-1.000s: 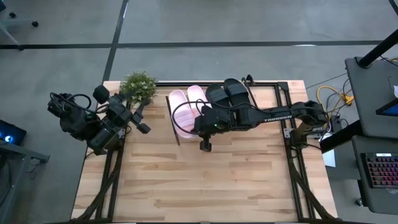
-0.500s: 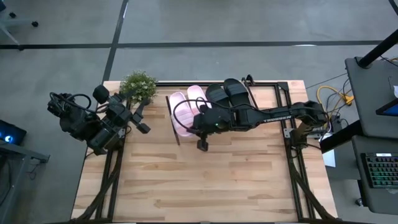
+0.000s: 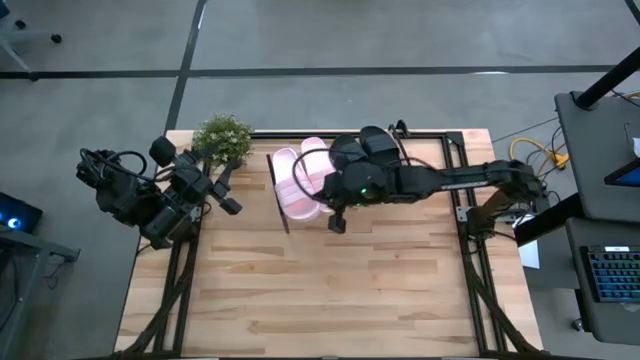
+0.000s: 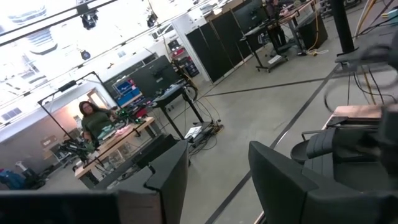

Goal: Pick and place slides into the shelf
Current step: Adjust the right pink slipper on the shelf

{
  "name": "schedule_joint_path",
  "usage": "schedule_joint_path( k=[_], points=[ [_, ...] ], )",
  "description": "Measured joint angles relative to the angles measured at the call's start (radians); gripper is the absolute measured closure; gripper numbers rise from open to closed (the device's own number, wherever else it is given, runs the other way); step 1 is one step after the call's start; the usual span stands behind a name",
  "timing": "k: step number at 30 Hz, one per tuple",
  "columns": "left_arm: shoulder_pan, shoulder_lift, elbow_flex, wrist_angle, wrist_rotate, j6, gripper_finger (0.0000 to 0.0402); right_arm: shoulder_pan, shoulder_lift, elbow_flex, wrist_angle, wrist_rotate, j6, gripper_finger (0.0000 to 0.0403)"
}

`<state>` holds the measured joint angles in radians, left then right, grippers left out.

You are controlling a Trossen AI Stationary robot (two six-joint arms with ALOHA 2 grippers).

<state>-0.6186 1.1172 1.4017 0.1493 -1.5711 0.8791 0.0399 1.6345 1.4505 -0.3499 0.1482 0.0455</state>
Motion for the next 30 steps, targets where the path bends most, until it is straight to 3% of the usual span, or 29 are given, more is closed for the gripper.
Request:
schedule_joint_path(
  k=[6,14,20,26,30],
  points=[
    [0.0,0.0,0.0,0.0,0.0,0.0,0.0248,-0.032,-0.055,0.001,-0.11,0.085,-0.207,0.0381],
    [0.0,0.0,0.0,0.0,0.0,0.0,0.0248,-0.044,-0.028,-0.002,-0.239,0.188,-0.451,0.0278],
    [0.0,0.0,0.0,0.0,0.0,0.0,0.0248,-0.041,-0.028,-0.003,-0.275,0.17,-0.419,0.0207],
    [0.0,0.0,0.0,0.0,0.0,0.0,0.0248,-0.028,-0.014,-0.07,-0.278,0.173,-0.421,0.0185],
    [0.0,0.0,-0.001,0.0,0.0,0.0,0.0248,0.003,-0.015,-0.111,-0.199,0.307,-0.459,0.0186]
  ],
)
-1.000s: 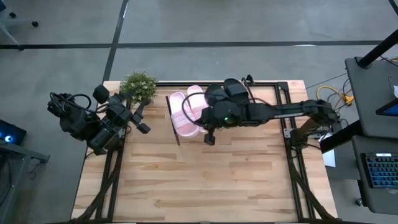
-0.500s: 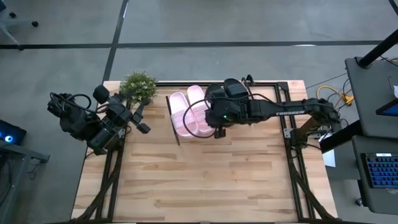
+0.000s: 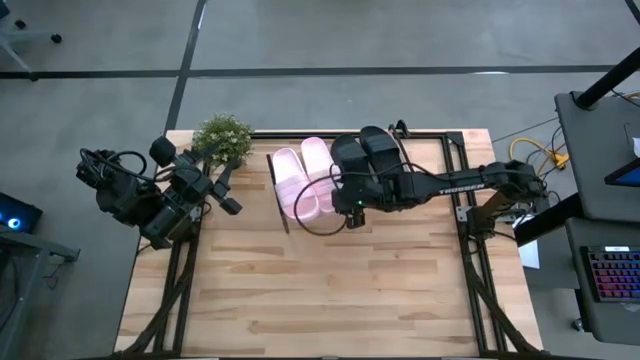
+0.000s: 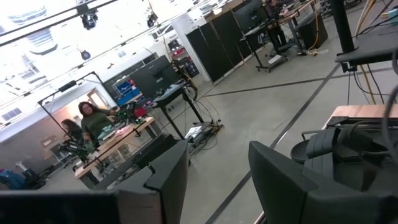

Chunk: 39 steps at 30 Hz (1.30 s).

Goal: Pick and place slides into the shelf
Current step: Adjust the right pink slipper on the shelf

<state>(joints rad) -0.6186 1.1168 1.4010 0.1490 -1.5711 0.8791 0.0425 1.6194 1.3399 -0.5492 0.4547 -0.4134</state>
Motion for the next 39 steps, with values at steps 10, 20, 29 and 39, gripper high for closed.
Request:
schedule_joint_path(
  k=[10,20,29,39],
  points=[
    [0.0,0.0,0.0,0.0,0.0,0.0,0.0248,0.01,0.021,-0.071,0.144,0.079,-0.05,0.0196],
    [0.0,0.0,0.0,0.0,0.0,0.0,0.0248,-0.004,0.019,-0.094,0.206,0.149,-0.106,0.0233],
    [0.0,-0.001,0.0,-0.001,0.0,0.001,0.0248,-0.008,0.018,-0.096,0.186,0.215,-0.146,0.032],
    [0.0,-0.001,0.0,-0.001,0.0,0.001,0.0248,-0.009,0.016,-0.094,0.167,0.148,-0.095,0.0376]
  ],
)
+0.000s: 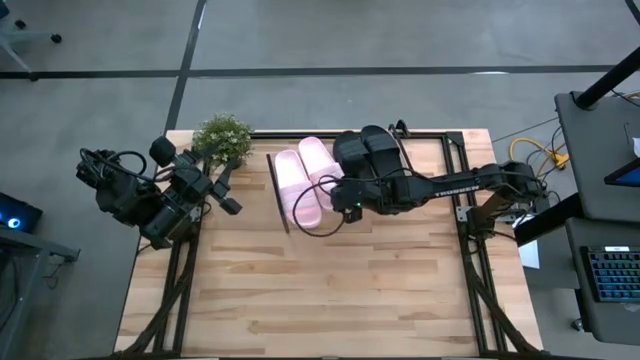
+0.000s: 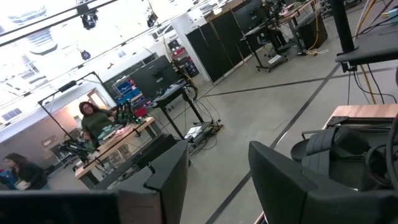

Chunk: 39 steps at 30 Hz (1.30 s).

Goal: Pick and place slides into the shelf
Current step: Adjust the right pink slipper on the shelf, then return to Home Position

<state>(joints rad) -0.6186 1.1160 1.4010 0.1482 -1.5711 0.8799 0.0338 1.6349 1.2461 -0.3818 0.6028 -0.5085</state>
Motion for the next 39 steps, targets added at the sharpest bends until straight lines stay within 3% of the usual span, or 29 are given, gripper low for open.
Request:
schedule_joint_path(
  k=[4,14,18,25,29,32,39],
  points=[
    [0.0,0.0,0.0,0.0,0.0,0.0,0.0248,0.0,-0.011,0.018,-0.026,-0.025,0.025,0.0331],
    [0.0,0.0,0.0,0.0,0.0,0.0,0.0248,0.0,-0.035,0.092,-0.145,-0.049,0.178,0.0131],
    [0.0,0.0,0.0,0.0,0.0,0.0,0.0248,0.0,-0.037,0.105,-0.241,-0.057,0.261,0.0079],
    [0.0,0.0,0.0,0.0,0.0,-0.001,0.0248,0.017,-0.047,0.177,-0.274,-0.182,0.479,0.0058],
    [0.0,0.002,0.0,0.001,0.0,-0.008,0.0248,0.02,-0.06,0.274,-0.251,-0.365,0.596,0.0063],
    [0.0,0.002,0.0,0.001,0.0,-0.01,0.0248,0.02,-0.075,0.338,-0.18,-0.484,0.688,0.007],
    [0.0,0.0,0.002,0.002,0.001,-0.038,0.0248,0.027,-0.117,0.358,0.116,-0.629,0.757,0.0076]
  ],
)
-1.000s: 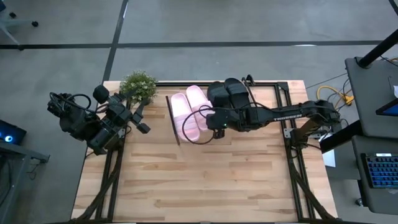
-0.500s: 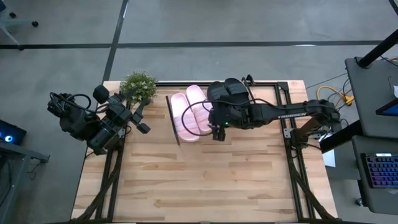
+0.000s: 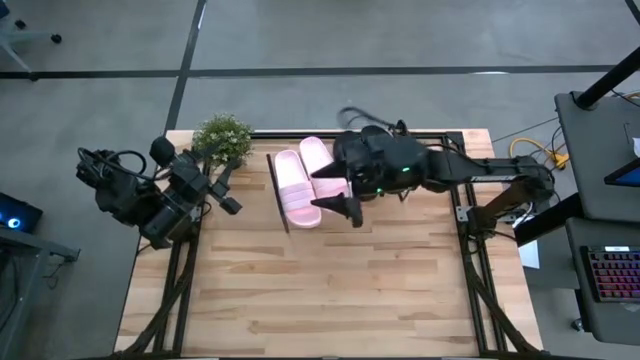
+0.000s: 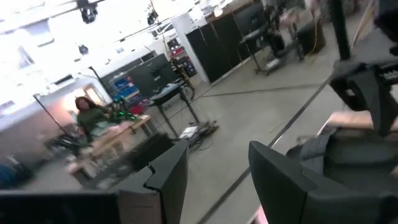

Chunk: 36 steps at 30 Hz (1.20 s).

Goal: Pick and place slides into the shelf
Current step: Return to Home Position

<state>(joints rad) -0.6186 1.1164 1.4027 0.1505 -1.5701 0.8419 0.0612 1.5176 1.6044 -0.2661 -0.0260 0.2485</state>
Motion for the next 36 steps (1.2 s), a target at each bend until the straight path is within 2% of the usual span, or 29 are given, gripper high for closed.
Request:
schedule_joint_path(
  k=[2,5,8,13,16,22,24,26,28,30,33,36],
  points=[
    [0.0,-0.007,0.003,0.001,0.044,-0.081,0.0249,0.02,-0.014,-0.006,0.16,-0.062,-0.052,0.0077],
    [-0.005,-0.039,-0.002,-0.002,0.243,-0.199,0.0258,0.05,-0.027,-0.006,0.373,-0.071,-0.093,0.0086],
    [-0.006,-0.055,0.0,-0.001,0.401,-0.249,0.0273,0.055,-0.035,-0.005,0.438,-0.11,-0.106,0.0101],
    [-0.005,-0.079,-0.001,-0.027,0.464,-0.359,0.0305,0.051,-0.039,-0.007,0.388,0.036,-0.031,0.0143],
    [-0.005,-0.098,-0.001,-0.095,0.597,-0.514,0.0332,0.055,-0.056,-0.003,0.33,0.045,-0.019,0.0182],
    [-0.005,-0.138,0.01,-0.45,0.803,-0.855,0.0396,0.073,-0.089,0.045,0.122,0.031,-0.006,0.0272],
    [0.0,-0.151,0.01,-0.514,0.927,-0.942,0.0397,0.082,-0.096,0.076,0.083,0.064,-0.006,0.0305],
    [0.016,-0.15,0.01,-0.492,1.101,-0.984,0.0399,0.093,-0.106,0.105,0.043,0.122,-0.027,0.034],
    [0.049,-0.132,0.01,-0.443,1.3,-0.973,0.0401,0.102,-0.108,0.134,0.029,0.156,-0.083,0.0375],
    [0.095,-0.103,0.01,-0.396,1.461,-0.938,0.0401,0.107,-0.107,0.157,0.013,0.16,-0.137,0.0387],
    [0.215,-0.066,0.01,-0.395,1.625,-0.937,0.0401,0.107,-0.102,0.175,0.008,0.173,-0.14,0.039],
    [0.384,-0.057,0.01,-0.416,1.721,-0.909,0.0401,0.107,-0.102,0.17,0.004,0.184,-0.153,0.0393]
  ],
)
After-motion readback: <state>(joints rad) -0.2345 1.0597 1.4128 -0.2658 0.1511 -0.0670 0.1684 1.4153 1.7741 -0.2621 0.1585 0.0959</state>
